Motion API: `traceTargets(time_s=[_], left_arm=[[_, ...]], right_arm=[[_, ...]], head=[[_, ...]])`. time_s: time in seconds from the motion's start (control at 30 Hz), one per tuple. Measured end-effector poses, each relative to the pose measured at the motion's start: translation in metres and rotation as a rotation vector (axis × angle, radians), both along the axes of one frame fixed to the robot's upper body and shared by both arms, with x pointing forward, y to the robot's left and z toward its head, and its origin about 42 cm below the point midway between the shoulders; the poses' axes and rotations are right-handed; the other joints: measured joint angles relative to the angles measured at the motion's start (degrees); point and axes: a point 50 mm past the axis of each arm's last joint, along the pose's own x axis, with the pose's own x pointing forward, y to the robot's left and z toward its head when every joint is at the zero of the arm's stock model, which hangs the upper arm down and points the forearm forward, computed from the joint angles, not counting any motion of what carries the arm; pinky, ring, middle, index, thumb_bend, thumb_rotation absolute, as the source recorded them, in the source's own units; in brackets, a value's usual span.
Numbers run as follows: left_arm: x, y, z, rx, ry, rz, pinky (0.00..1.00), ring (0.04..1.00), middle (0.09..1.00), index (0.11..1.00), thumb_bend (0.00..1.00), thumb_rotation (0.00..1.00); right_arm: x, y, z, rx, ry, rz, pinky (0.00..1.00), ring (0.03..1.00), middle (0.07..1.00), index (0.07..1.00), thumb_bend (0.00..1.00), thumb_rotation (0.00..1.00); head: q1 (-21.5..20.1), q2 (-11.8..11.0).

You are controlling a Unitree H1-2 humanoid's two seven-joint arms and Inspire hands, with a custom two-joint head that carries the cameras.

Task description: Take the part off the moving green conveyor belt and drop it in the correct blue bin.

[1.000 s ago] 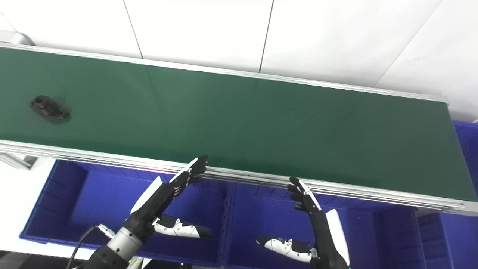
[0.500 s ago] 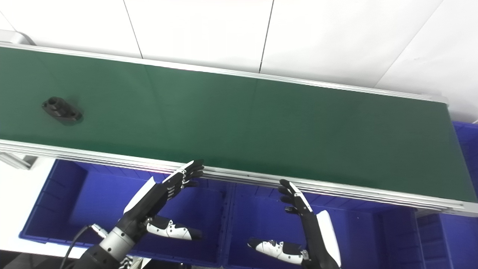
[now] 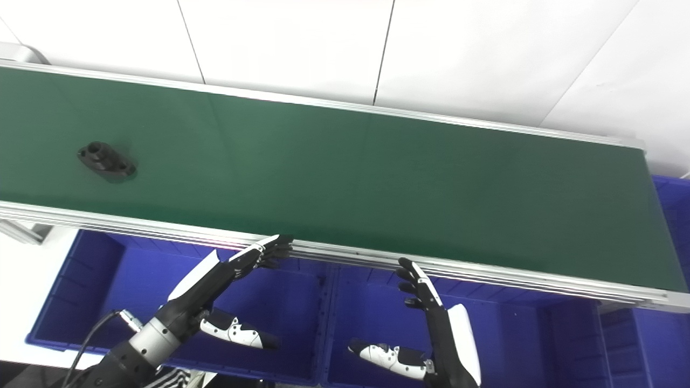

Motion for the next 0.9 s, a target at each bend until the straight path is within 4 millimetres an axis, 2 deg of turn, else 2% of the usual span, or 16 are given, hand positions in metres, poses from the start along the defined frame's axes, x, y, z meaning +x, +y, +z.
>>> traceTargets(time_s=[0.47, 0.5, 0.53, 0.57, 0.6, 0.63, 0.77, 0.9], left_arm=[[0.001, -0.001, -0.001, -0.001, 0.003, -0.006, 0.8, 0.868, 0.904, 0.918, 0.73, 0.22], [0.001, -0.001, -0.001, -0.001, 0.003, -0.006, 0.8, 0.867, 0.906, 0.92, 0.73, 0.23], [0.001, -0.001, -0.002, 0.0, 0.006, -0.006, 0.8, 0.867, 0.906, 0.92, 0.73, 0.23], [0.0, -0.001, -0.003, 0.001, 0.01, -0.007, 0.78, 0.861, 0.908, 0.924, 0.72, 0.22], [0.0, -0.001, -0.004, 0.001, 0.014, -0.009, 0.76, 0.853, 0.908, 0.924, 0.73, 0.2], [-0.001, -0.002, -0.005, 0.0, 0.02, -0.012, 0.76, 0.851, 0.906, 0.92, 0.73, 0.2], [-0.004, -0.01, -0.014, -0.01, 0.037, -0.023, 0.78, 0.855, 0.901, 0.905, 0.75, 0.23], [-0.006, -0.018, -0.02, -0.033, 0.031, -0.017, 0.8, 0.86, 0.894, 0.896, 0.76, 0.19]], right_arm=[[0.001, 0.0, -0.001, -0.019, -0.002, 0.004, 0.78, 0.836, 0.861, 0.9, 0.82, 0.17], [0.001, 0.0, -0.001, -0.018, -0.001, 0.004, 0.78, 0.838, 0.862, 0.901, 0.82, 0.17], [0.001, 0.0, -0.001, -0.016, 0.001, 0.004, 0.78, 0.838, 0.862, 0.901, 0.82, 0.16], [0.001, 0.0, -0.002, -0.014, 0.004, 0.003, 0.79, 0.842, 0.863, 0.901, 0.81, 0.16], [0.001, -0.001, -0.003, -0.012, 0.007, 0.002, 0.79, 0.841, 0.862, 0.901, 0.81, 0.15], [0.0, -0.003, -0.005, -0.007, 0.013, 0.001, 0.79, 0.838, 0.861, 0.901, 0.81, 0.15], [-0.005, -0.011, -0.014, -0.013, 0.027, 0.008, 0.79, 0.841, 0.861, 0.902, 0.81, 0.14], [-0.007, -0.016, -0.017, -0.027, 0.024, 0.007, 0.79, 0.845, 0.865, 0.906, 0.8, 0.13]], head=[[1.05, -0.88], [3.67, -1.75], [3.69, -1.76], [7.52, -3.24], [9.12, -3.95], [9.14, -3.96], [13.62, -6.85], [14.68, -8.61]])
